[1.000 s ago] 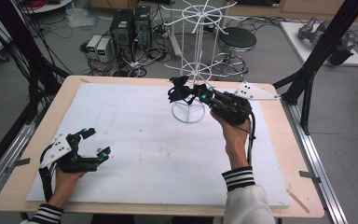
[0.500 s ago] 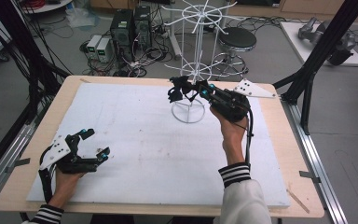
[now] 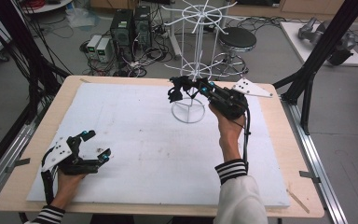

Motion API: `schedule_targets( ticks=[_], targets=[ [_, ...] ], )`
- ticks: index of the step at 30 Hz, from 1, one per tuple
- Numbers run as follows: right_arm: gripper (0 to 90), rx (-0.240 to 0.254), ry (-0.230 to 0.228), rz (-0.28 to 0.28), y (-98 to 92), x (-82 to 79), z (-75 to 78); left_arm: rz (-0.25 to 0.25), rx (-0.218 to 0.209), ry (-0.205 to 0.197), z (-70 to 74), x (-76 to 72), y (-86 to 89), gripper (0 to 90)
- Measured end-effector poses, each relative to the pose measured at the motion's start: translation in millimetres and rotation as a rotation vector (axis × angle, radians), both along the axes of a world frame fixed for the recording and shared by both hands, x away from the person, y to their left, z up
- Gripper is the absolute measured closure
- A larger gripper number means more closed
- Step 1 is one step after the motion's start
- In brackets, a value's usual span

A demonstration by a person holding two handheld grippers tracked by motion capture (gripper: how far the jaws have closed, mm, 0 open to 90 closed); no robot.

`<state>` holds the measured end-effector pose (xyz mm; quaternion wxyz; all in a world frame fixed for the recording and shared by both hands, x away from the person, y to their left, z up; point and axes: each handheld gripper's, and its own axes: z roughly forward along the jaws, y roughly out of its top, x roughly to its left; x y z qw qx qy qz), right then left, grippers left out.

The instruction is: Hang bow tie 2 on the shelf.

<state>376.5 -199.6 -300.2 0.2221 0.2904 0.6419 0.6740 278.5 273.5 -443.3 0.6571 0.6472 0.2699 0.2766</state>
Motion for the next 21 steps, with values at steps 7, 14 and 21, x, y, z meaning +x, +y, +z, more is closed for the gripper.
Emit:
schedule_targets(
  ticks=[7,14,21],
  targets=[
    [83.8,0.004,0.000,-0.004,1.3,5.0,-3.3,0.007,-0.002,-0.007,-1.8,-0.2,-1.2,8.2],
    [83.2,0.001,0.000,-0.005,1.2,7.0,-4.6,0.029,-0.008,-0.019,-3.5,-1.6,-1.3,8.2],
    [80.0,-0.013,0.001,-0.023,1.6,6.8,-4.7,0.032,-0.007,-0.024,-5.3,-2.6,-3.1,8.2]
  ],
)
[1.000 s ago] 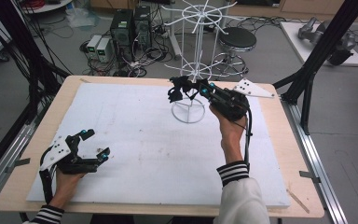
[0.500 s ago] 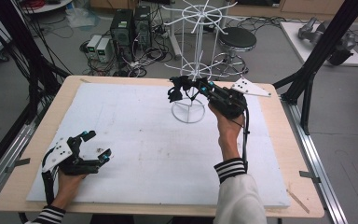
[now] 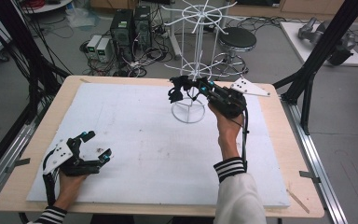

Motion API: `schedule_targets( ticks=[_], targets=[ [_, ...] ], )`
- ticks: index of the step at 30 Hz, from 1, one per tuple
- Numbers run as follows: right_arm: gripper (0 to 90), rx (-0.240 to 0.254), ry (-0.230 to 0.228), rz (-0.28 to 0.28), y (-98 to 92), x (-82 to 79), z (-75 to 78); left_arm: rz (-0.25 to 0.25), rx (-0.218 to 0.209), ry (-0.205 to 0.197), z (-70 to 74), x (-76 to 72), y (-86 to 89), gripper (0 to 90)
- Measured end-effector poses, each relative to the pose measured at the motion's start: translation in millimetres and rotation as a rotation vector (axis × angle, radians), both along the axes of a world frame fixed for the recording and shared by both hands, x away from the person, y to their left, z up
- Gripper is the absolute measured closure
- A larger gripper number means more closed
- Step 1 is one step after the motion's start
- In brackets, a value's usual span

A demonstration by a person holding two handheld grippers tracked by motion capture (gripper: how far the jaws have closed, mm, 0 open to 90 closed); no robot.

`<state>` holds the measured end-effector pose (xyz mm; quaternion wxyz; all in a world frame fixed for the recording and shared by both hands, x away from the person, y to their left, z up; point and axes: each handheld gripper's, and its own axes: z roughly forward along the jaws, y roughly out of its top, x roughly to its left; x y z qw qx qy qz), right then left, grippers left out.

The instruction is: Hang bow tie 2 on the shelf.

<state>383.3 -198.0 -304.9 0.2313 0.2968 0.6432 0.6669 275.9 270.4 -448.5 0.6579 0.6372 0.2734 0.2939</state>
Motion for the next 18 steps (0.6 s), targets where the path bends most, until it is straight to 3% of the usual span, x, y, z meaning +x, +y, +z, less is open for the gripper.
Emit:
schedule_targets(
  ticks=[3,9,18],
  targets=[
    [73.9,-0.022,-0.013,-0.016,0.5,-1.3,0.9,-0.002,-0.003,0.003,-0.2,-0.3,-0.5,8.2],
    [57.6,-0.018,-0.021,-0.055,-2.3,-4.8,3.4,0.000,-0.005,0.001,-0.9,-0.7,-0.2,8.2],
    [47.6,-0.030,-0.024,-0.119,-6.4,-7.1,5.1,0.000,-0.004,-0.003,-1.9,-1.1,-1.9,8.2]
  ],
)
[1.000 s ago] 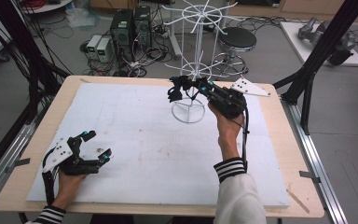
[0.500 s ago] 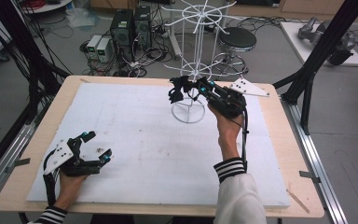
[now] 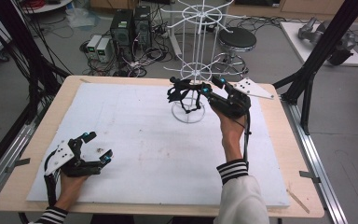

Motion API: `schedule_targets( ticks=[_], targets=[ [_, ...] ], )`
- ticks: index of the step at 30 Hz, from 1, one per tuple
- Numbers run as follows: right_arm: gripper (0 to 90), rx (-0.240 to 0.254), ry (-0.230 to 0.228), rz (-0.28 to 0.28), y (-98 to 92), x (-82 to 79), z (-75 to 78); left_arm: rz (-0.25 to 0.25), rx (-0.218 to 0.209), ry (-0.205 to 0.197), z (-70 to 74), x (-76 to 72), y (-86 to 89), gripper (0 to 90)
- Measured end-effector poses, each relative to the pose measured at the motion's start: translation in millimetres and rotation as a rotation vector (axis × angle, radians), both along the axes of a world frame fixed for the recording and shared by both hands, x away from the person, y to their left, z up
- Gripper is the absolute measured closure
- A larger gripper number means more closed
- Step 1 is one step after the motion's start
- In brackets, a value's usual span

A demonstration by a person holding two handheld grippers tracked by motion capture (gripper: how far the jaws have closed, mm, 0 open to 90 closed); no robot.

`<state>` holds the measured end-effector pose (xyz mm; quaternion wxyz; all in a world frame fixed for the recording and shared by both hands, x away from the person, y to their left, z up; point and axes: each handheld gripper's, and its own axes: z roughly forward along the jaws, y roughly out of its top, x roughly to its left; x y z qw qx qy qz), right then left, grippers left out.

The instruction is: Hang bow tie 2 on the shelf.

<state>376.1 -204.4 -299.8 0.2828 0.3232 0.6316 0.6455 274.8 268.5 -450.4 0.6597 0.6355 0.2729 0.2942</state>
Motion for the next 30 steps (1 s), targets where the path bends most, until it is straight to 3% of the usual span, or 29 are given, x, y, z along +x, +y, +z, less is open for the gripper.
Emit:
schedule_targets(
  ticks=[7,14,17,19,24,30],
  targets=[
    [28.0,0.001,-0.041,0.002,0.1,-7.1,4.4,0.008,0.001,-0.007,-1.1,-0.7,0.3,8.2],
    [10.5,-0.035,-0.089,0.042,2.3,-29.0,11.8,0.007,-0.007,-0.008,-2.0,-0.5,-0.8,8.2],
    [8.6,-0.079,-0.109,0.057,1.6,-41.1,11.5,0.010,-0.012,-0.011,-1.9,-0.9,-0.3,8.2],
    [1.0,-0.114,-0.108,0.045,0.6,-49.1,9.2,0.012,-0.009,-0.013,-2.0,-1.1,0.4,8.2],
    [1.0,-0.132,-0.107,0.023,-12.0,-71.8,-9.3,0.026,-0.025,-0.014,-2.6,-1.6,1.7,8.2],
    [1.0,-0.148,-0.092,-0.008,-32.1,-98.9,-49.0,0.026,-0.023,-0.018,-3.3,-1.0,1.8,8.2]
  ],
)
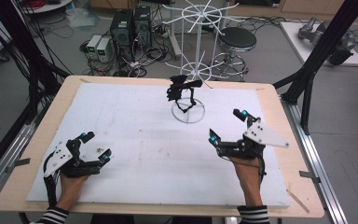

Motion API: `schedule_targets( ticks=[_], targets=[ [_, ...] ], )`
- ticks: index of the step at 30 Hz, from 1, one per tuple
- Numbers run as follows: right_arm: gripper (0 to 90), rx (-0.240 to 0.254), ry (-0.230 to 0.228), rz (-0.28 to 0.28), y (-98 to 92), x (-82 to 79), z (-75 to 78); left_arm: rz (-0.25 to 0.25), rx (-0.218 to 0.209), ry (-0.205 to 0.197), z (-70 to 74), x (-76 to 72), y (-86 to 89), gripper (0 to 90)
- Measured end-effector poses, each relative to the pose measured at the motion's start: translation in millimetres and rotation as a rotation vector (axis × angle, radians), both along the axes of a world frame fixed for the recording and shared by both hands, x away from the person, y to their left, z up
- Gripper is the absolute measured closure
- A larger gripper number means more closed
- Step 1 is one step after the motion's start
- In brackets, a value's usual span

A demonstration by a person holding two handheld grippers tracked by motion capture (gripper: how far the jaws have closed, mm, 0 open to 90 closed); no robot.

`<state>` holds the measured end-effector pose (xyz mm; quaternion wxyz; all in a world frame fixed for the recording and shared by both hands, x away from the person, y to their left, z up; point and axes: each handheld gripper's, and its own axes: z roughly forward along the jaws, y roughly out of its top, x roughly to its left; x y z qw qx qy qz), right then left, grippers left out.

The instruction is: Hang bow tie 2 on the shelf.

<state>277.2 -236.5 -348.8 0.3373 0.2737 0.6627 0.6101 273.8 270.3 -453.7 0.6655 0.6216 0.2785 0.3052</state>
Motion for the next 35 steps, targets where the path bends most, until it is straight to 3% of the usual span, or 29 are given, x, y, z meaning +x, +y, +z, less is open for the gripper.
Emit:
schedule_targets(
  ticks=[3,6,14,21,35],
  targets=[
    [1.0,0.006,0.001,-0.020,-8.5,-10.9,-23.0,0.014,-0.004,0.000,-0.3,-1.0,0.0,8.2],
    [0.9,0.024,0.036,-0.036,-15.5,-16.7,-42.5,0.020,-0.012,0.001,-0.6,-1.0,0.8,8.2],
    [1.0,0.043,0.067,-0.086,-30.3,-23.5,-73.4,0.025,-0.027,0.014,-1.3,-1.1,2.2,8.2],
    [1.0,0.058,0.068,-0.113,-37.4,-19.9,-99.2,0.032,-0.031,0.012,-2.3,-3.5,2.7,8.2],
    [1.1,0.052,0.049,-0.125,-36.9,-18.7,-105.3,0.052,-0.025,-0.001,-2.8,-5.3,0.8,8.2]
  ],
)
